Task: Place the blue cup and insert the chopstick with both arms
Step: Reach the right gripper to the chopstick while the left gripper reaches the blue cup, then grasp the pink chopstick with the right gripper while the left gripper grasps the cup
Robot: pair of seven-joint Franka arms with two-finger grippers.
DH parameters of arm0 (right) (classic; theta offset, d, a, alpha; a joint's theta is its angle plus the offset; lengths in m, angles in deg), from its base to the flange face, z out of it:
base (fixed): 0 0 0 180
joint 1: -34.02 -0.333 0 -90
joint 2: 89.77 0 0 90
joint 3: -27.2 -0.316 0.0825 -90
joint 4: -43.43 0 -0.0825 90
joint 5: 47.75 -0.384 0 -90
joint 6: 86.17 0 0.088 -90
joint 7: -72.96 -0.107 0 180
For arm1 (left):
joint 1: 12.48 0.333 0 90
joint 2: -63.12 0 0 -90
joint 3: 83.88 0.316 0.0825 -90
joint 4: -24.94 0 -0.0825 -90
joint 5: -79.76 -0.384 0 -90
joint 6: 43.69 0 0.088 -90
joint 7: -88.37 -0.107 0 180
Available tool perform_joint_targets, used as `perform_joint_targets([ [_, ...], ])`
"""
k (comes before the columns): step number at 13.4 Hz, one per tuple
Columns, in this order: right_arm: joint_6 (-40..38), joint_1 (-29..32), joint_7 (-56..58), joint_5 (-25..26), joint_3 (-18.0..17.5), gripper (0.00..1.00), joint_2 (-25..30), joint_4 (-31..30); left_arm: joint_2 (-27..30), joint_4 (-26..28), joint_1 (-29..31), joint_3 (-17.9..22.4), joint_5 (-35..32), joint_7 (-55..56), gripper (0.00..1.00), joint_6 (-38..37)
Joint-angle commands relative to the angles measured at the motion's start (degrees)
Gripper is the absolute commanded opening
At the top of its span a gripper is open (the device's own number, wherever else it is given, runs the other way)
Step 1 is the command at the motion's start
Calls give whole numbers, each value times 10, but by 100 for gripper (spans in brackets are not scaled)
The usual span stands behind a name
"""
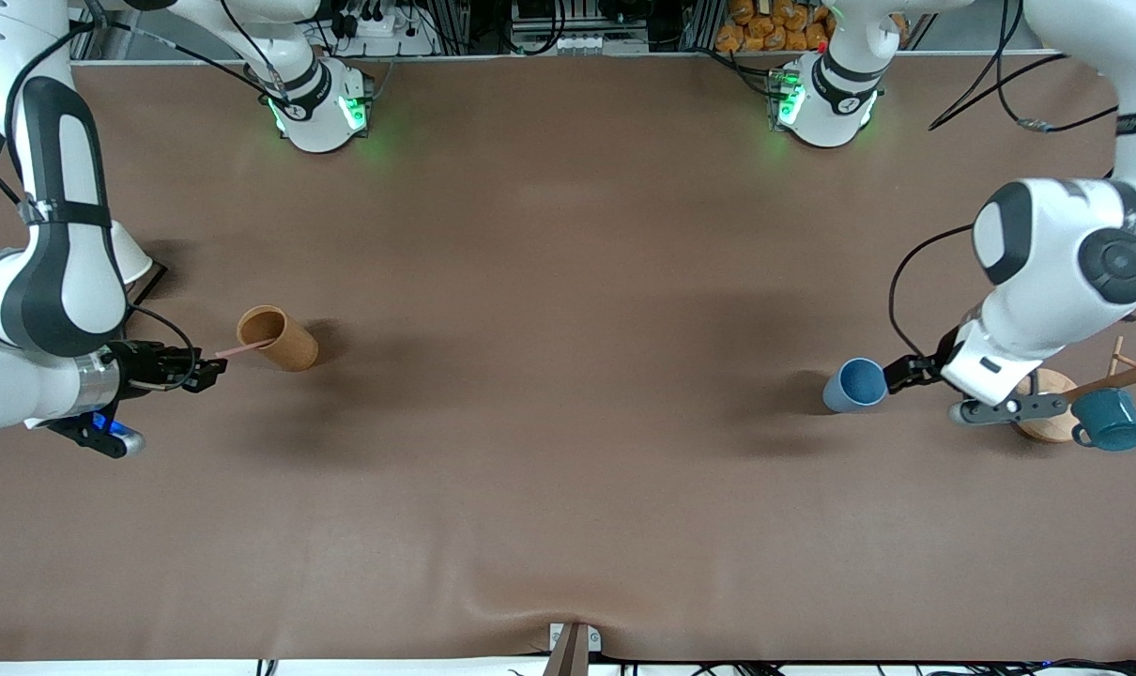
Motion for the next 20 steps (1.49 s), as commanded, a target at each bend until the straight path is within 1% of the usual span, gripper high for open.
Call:
perform_joint_targets([
  [1,6,1,-11,-11,-1,37,-11,16,-35,3,20,-6,-12,-8,100,36],
  [4,8,-4,-12,-11,-2,35,-17,10,-44,17,18,-6,-12,-8,100,43],
  [8,-1,-2,-12,-11,-2,35,-17,-1,-36,42,18,-8,-12,-8,100,43],
  [12,-6,-3,-12,-11,-2,25,-15,-6,-43,54,15,-9,-12,-8,100,54],
  [13,-10,-3,-12,-11,-2,24,-15,-6,-44,54,14,-9,-12,-8,92,54],
  [14,-15,-3,-12,-11,-2,20,-14,-6,-47,54,13,-10,-12,-8,77,54],
  [15,-18,-3,-12,-11,-2,17,-13,-6,-48,54,7,-10,-12,-8,48,54],
  [16,-21,-2,-12,-11,-2,12,-13,-6,-48,58,5,-10,-12,-7,24,54],
  [17,-22,-2,-12,-11,-2,9,-12,-6,-47,60,6,-19,-10,-7,6,54],
  [18,-26,-2,-12,-11,-2,8,-11,-6,-47,61,6,-28,-9,-1,0,54],
  [20,-32,-2,-11,-11,-2,3,-8,-5,-41,61,6,-39,-10,2,0,52],
])
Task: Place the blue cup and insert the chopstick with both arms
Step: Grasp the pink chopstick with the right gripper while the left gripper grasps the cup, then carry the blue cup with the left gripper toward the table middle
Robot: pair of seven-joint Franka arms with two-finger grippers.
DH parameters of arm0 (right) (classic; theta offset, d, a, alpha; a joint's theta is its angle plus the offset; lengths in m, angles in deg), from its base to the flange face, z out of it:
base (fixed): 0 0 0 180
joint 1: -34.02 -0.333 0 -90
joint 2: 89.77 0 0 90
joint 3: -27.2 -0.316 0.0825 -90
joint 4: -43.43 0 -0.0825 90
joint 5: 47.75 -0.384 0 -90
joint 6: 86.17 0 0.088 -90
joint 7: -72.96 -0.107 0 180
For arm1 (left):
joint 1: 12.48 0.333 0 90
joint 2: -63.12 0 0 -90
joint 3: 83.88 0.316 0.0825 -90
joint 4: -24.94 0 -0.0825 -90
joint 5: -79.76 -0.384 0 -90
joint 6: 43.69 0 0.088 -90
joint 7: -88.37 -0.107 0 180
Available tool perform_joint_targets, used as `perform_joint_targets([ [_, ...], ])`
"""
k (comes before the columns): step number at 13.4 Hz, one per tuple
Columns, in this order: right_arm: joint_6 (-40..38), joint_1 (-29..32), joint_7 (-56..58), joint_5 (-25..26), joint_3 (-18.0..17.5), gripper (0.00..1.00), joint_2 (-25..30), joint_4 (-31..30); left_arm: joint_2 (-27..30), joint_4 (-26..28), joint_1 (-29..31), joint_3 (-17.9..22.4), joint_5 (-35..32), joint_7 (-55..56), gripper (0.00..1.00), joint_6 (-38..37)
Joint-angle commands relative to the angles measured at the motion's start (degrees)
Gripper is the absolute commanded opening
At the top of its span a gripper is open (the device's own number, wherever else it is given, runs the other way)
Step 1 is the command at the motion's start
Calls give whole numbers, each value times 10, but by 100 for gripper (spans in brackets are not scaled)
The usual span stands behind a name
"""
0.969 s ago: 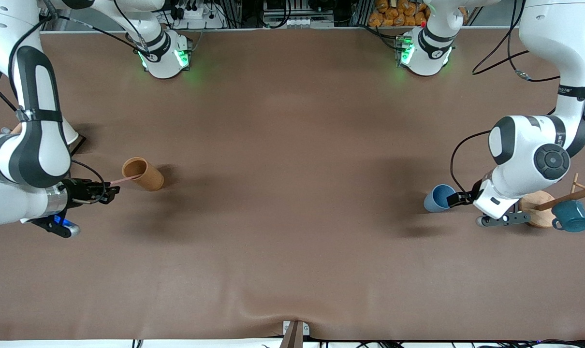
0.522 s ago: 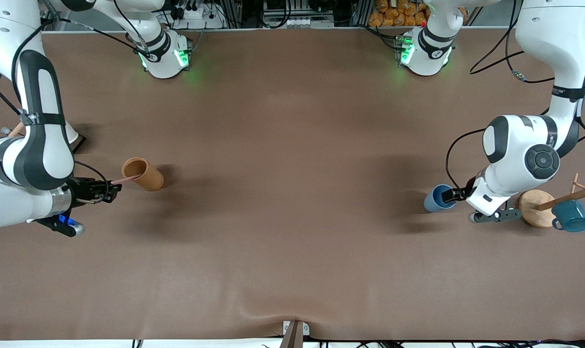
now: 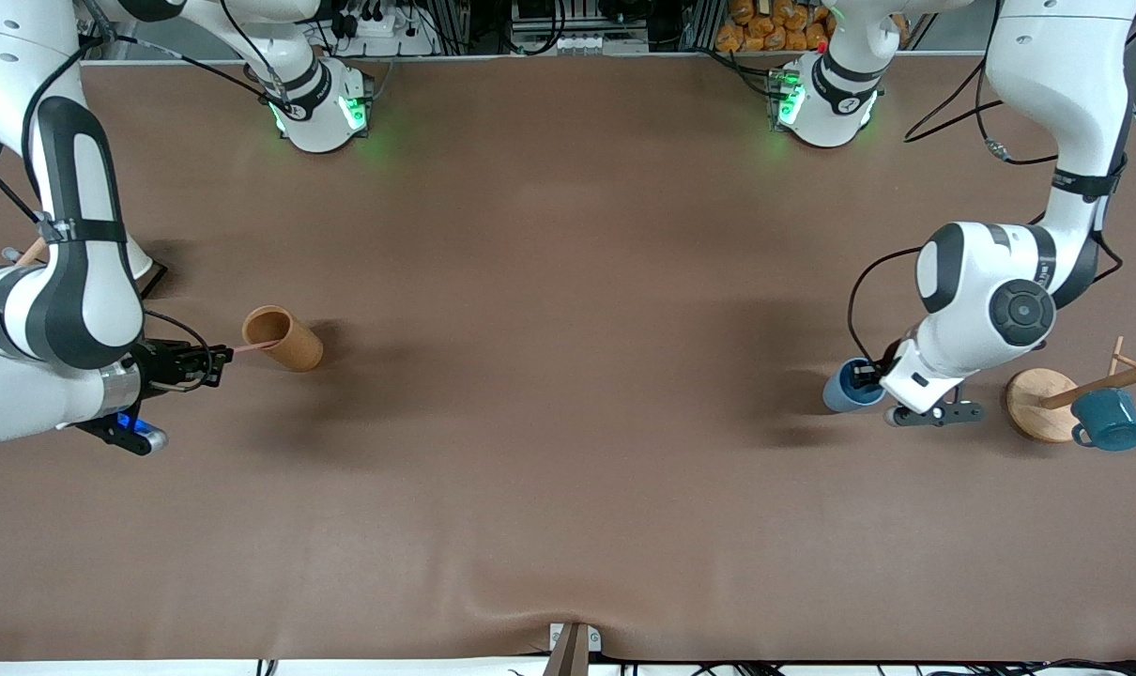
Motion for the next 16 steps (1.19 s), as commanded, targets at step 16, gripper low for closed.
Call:
perform_joint_targets([
  [16,-134,-78,-5,79,-5,0,106,117,17,-83,-113,-206,-12,239,0,-83],
])
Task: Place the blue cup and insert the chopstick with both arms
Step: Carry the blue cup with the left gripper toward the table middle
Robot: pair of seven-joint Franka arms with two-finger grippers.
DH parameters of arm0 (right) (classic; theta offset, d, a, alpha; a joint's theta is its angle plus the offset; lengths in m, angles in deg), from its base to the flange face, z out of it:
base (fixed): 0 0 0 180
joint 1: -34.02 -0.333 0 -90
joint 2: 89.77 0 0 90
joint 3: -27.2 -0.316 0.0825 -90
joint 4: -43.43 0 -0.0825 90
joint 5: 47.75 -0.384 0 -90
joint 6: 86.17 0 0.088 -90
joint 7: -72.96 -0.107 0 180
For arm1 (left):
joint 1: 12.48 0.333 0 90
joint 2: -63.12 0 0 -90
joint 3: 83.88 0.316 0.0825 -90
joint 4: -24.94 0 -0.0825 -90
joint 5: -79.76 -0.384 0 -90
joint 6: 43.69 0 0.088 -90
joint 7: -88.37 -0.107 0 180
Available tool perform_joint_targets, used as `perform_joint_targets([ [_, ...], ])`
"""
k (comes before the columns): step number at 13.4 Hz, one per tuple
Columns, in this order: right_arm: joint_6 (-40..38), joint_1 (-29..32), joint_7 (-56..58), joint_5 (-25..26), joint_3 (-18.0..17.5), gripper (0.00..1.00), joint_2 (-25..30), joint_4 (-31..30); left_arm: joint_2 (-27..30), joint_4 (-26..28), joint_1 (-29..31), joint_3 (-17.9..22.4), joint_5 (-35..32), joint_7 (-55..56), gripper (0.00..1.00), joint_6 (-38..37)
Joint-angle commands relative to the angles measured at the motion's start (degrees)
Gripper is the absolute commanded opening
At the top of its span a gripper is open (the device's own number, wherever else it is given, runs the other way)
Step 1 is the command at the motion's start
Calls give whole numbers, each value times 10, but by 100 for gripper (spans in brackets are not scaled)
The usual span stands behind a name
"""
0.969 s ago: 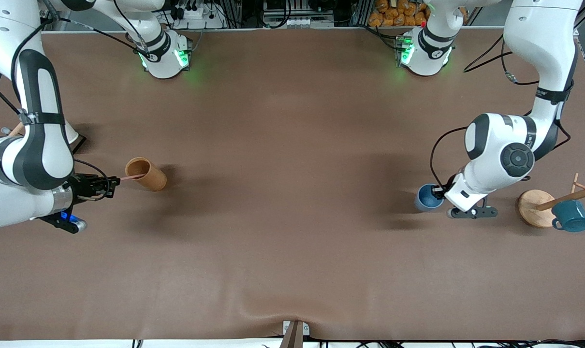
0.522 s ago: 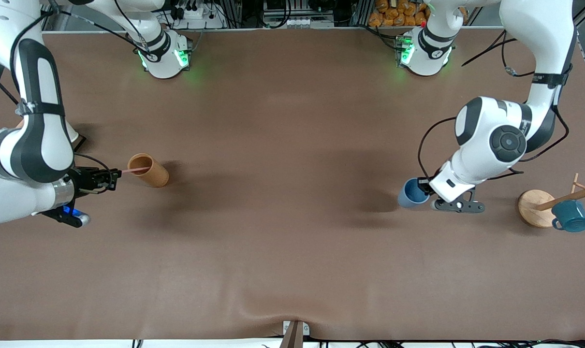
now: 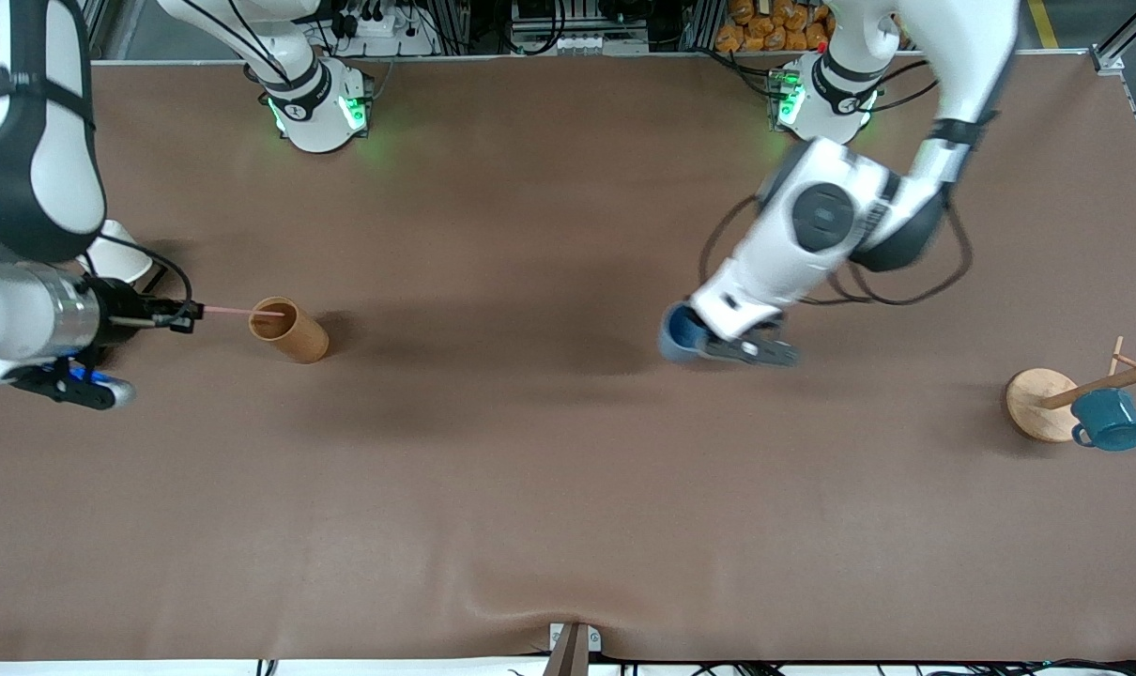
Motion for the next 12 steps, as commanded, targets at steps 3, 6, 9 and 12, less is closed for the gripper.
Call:
perform_joint_targets([
  [3,-15,-24,-7,27,-16,0,13,65,-62,-56,-115,6,-13,139,0,-9],
  [6,-12,-26,-56,27,-46,0,14,66,-100,-87,-160,7,-77,229,0,-8],
  [9,2,-26,-134,24,-79,0,14,66,-138,-113,-187,6,-98,284,0,-1],
  [12,25,-27,-193,21,-108,0,13,66,-151,-112,-198,8,-105,314,0,31],
])
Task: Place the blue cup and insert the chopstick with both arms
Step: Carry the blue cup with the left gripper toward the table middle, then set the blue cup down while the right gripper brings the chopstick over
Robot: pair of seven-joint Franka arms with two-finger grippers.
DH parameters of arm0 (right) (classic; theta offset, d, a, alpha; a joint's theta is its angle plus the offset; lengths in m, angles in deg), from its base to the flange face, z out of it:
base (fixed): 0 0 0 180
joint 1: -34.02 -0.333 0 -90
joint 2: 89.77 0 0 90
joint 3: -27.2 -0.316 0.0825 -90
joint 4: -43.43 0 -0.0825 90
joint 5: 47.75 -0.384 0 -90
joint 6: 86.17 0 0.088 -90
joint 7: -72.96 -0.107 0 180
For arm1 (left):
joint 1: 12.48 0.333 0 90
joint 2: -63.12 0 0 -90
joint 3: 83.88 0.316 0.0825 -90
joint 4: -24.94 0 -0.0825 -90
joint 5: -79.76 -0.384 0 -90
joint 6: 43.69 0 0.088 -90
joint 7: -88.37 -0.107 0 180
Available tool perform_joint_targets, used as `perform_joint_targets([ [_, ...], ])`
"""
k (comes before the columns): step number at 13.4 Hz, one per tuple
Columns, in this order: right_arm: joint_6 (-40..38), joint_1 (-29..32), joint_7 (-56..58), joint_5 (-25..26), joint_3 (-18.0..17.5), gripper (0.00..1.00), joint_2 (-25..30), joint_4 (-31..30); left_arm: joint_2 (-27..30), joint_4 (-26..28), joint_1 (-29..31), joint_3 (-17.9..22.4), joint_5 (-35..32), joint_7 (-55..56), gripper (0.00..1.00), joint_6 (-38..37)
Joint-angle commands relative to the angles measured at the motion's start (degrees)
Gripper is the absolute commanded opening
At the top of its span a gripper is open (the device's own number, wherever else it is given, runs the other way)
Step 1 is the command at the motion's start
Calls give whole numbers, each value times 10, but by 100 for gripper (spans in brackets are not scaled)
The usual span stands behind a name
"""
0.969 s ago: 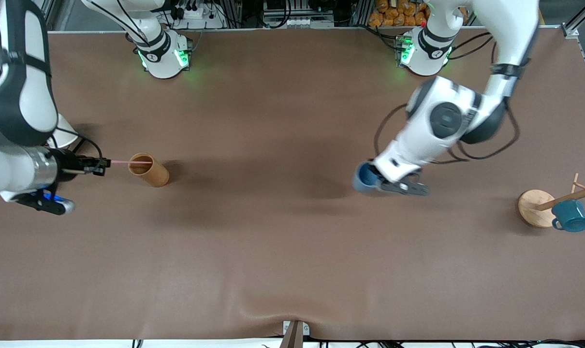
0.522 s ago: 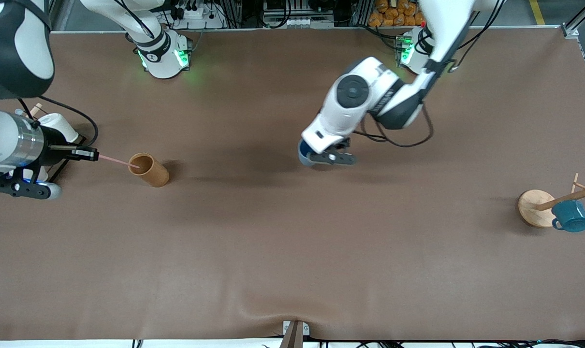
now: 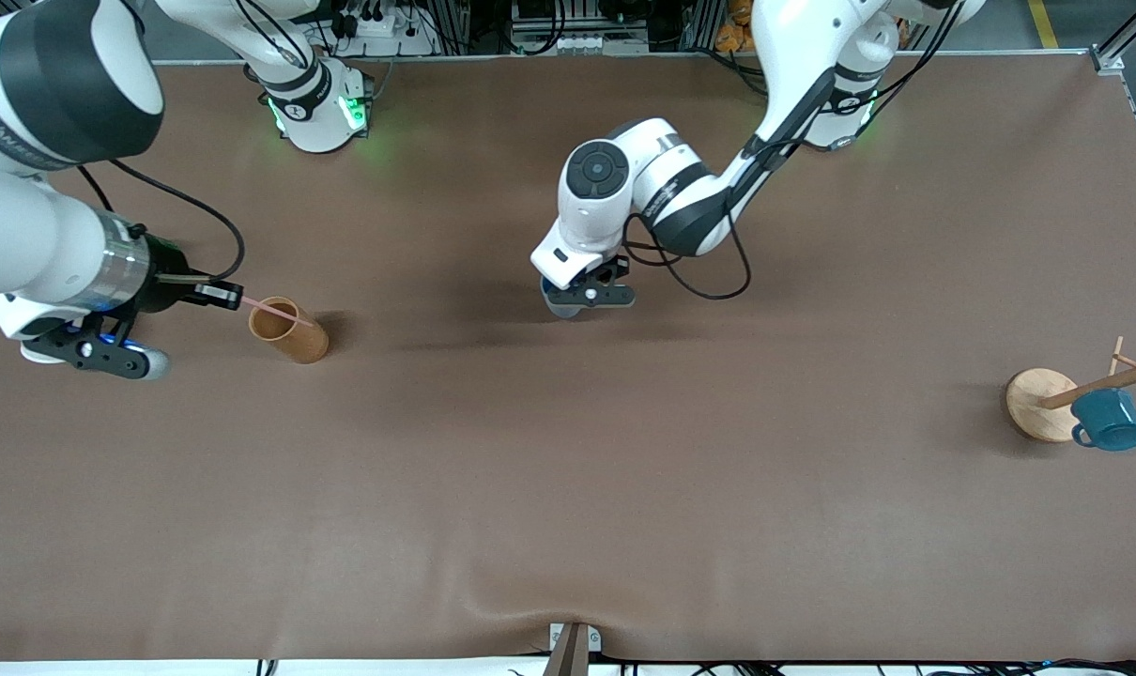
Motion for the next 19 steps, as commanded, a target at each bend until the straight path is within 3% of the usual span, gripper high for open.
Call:
perform_joint_targets([
  [1,19,2,-69,1,-26,0,-2,6,-17,-15,-9,5,-25,35,0,18],
  [6,51,0,-116,-51,-25,0,-2,3,-32,-11,-12,5,-48,52,0,24],
  [7,59,-3,-136,-57,-26,0,-2,2,-32,-13,-9,5,-48,54,36,24],
  [8,62,-11,-151,-61,-27,0,-2,2,-31,-15,-7,5,-48,51,96,23],
  [12,100,-32,-211,-84,-27,0,-3,-8,7,-23,6,6,-48,47,100,10],
  [19,154,-100,-341,-95,-30,0,-7,-45,131,-45,110,0,-38,8,100,-79],
])
